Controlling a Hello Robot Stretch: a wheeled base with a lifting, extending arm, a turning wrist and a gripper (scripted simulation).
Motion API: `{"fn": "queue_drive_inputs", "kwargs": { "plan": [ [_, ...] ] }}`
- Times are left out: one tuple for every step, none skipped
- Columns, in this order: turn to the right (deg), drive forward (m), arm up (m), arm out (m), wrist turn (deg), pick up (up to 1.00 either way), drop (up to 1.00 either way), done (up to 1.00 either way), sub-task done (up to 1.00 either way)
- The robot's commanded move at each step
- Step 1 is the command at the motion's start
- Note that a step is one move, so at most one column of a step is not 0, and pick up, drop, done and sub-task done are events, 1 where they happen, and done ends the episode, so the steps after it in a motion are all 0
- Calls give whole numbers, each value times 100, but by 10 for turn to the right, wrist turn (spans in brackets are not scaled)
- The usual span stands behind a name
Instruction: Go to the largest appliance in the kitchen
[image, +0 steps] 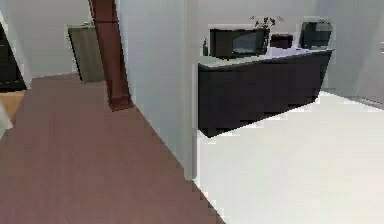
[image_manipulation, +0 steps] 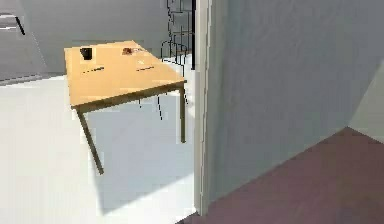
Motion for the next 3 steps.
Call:
{"fn": "queue_drive_inputs", "kwargs": {
  "plan": [
    [450,0,0,0,0,0,0,0,0],
    [450,0,0,0,0,0,0,0,0],
    [450,0,0,0,0,0,0,0,0]
  ]
}}
